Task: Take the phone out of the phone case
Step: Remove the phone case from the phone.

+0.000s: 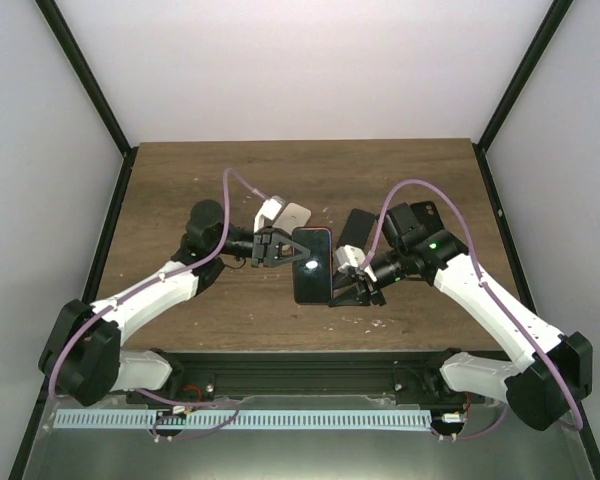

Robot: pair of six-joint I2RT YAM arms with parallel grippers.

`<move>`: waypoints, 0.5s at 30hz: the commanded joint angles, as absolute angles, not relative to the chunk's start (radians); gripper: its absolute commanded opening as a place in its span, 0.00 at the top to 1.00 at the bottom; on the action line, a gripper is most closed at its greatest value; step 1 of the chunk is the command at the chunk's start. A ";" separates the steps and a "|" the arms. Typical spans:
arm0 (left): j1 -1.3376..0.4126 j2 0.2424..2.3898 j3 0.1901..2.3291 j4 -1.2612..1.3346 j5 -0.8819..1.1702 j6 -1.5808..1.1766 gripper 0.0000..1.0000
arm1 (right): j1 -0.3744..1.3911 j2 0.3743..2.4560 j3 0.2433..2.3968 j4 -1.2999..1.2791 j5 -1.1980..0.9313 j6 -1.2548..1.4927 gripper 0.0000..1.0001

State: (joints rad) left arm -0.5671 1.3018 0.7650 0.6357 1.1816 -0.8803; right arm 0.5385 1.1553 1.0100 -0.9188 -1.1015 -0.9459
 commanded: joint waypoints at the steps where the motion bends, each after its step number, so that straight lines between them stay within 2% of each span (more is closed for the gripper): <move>1: -0.567 1.318 0.799 0.780 1.201 -0.992 1.00 | 0.557 1.147 0.996 -0.846 -1.077 -0.968 0.68; 15: -0.566 1.320 0.801 0.817 1.255 -1.082 1.00 | 0.557 1.158 0.988 -0.769 -1.001 -0.991 0.69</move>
